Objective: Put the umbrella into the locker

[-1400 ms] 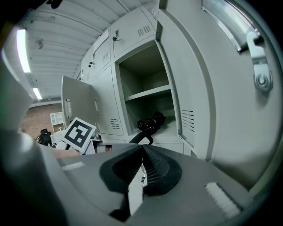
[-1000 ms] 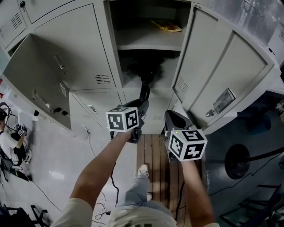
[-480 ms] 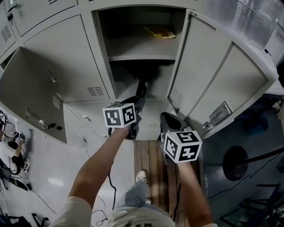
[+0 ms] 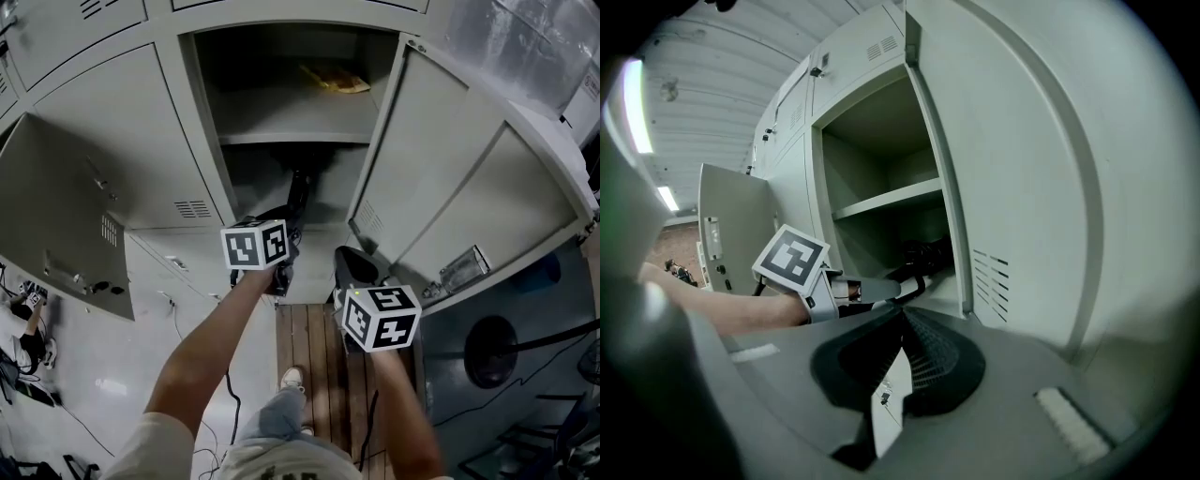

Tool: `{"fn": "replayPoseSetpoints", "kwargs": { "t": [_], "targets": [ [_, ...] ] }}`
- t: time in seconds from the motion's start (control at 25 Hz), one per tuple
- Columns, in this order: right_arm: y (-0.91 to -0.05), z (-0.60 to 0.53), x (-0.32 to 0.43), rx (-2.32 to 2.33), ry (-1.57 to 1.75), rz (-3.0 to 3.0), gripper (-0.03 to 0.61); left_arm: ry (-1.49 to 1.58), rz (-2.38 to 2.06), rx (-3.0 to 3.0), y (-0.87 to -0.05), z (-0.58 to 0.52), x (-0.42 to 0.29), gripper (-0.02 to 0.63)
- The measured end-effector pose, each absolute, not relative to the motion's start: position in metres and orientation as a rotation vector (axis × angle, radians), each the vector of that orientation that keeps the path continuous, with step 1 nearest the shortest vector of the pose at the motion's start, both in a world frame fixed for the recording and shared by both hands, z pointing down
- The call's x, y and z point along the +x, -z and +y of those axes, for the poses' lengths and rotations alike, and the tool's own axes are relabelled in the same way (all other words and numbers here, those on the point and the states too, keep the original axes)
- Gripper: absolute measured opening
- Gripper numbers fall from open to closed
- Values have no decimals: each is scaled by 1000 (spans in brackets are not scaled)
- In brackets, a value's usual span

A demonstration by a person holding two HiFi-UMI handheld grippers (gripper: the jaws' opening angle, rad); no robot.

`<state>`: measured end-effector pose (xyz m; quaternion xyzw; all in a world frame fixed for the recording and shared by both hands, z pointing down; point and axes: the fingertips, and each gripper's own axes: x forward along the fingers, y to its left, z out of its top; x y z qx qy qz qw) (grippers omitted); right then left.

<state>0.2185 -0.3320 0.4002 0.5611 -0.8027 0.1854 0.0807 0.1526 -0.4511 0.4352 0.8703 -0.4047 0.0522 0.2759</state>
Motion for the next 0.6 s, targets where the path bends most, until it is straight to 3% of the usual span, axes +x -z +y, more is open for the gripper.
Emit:
{"fn": "replayPoseSetpoints", "kwargs": {
  "t": [0.16, 0.28, 0.6],
  "targets": [
    [-400, -328, 218, 1687, -569, -2399, -6, -152, -1101, 2330, -435, -448, 147, 139],
    [-394, -321, 215, 1693, -564, -2405, -6, -158, -1130, 2299, -435, -442, 135, 208],
    [-369, -281, 209, 1719, -535, -2432, -8, -136, -1180, 2368, -400, -389, 107, 212]
  ]
}}
